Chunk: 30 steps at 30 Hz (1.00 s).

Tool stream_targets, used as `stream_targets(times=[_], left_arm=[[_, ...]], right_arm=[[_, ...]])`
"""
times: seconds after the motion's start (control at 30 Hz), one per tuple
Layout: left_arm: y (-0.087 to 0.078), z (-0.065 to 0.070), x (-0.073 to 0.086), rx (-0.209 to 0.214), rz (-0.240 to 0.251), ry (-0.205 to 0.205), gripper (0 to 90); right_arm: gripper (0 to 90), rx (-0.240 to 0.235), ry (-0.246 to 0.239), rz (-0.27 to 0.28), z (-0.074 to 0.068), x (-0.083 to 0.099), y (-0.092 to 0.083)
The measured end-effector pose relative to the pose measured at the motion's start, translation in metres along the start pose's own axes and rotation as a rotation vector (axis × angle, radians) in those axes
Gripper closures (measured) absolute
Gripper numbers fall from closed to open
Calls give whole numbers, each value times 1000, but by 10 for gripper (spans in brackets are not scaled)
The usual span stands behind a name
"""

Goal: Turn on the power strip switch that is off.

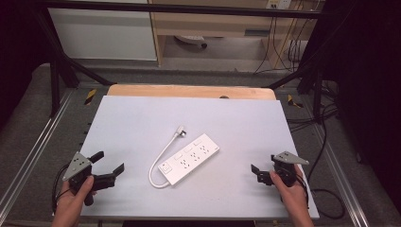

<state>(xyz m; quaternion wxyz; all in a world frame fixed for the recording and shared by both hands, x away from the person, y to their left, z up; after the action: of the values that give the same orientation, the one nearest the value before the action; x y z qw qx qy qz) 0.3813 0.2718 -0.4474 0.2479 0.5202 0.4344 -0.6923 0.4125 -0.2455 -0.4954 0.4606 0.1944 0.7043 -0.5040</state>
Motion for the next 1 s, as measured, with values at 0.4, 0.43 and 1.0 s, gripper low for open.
stream_targets(times=[0.4, 0.43, 1.0], left_arm=[[1, -1, 1, 1, -5, -12, 66], [2, -1, 1, 0, -6, -17, 66], [4, 2, 3, 15, -28, -8, 66]], right_arm=[[49, -3, 8, 14, -1, -1, 0], [49, -4, 9, 13, -1, -1, -1], [45, -74, 16, 106, -19, -16, -13]])
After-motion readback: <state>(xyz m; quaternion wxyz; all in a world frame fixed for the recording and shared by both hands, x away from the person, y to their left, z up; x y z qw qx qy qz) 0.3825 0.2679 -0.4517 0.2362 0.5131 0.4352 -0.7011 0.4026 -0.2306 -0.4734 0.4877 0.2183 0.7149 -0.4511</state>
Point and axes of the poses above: each handheld gripper's, and its own axes: y roughly forward along the jaws, x roughly out of its underside, z roughly to its right, the point moved 8 cm from there along y, roughly forward along the jaws, and after that the axes turned 1 degree about -y, right-handed, at the moved point
